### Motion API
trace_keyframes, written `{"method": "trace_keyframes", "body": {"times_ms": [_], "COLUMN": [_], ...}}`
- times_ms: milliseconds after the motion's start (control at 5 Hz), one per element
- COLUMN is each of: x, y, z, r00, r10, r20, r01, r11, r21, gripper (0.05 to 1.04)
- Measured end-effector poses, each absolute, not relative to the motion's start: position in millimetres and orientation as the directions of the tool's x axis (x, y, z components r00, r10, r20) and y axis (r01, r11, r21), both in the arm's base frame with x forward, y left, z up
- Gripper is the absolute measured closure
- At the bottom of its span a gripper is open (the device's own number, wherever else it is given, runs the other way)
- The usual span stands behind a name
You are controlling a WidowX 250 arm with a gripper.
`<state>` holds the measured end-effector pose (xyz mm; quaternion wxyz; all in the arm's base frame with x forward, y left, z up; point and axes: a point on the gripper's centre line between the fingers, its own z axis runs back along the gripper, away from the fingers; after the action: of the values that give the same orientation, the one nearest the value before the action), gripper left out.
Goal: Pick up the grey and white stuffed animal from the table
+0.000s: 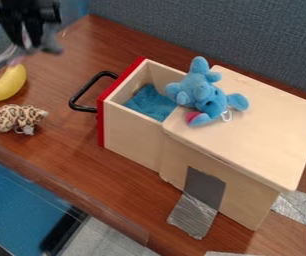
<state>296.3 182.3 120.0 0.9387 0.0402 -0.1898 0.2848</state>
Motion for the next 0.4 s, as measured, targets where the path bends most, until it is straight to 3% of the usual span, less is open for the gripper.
{"method": "trace_keyframes", "body": {"times_ms": [200, 400], "x": [310.9, 322.2], "y": [141.9, 99.5], "z": [128.4, 133.5], "r00": [0.804, 0.856], "r10": [0.473, 0.381], "r20": [0.361, 0.349], "r01": [-0.475, -0.376], "r11": [0.875, 0.923], "r21": [-0.089, -0.085], "gripper": [0.800, 0.801]}}
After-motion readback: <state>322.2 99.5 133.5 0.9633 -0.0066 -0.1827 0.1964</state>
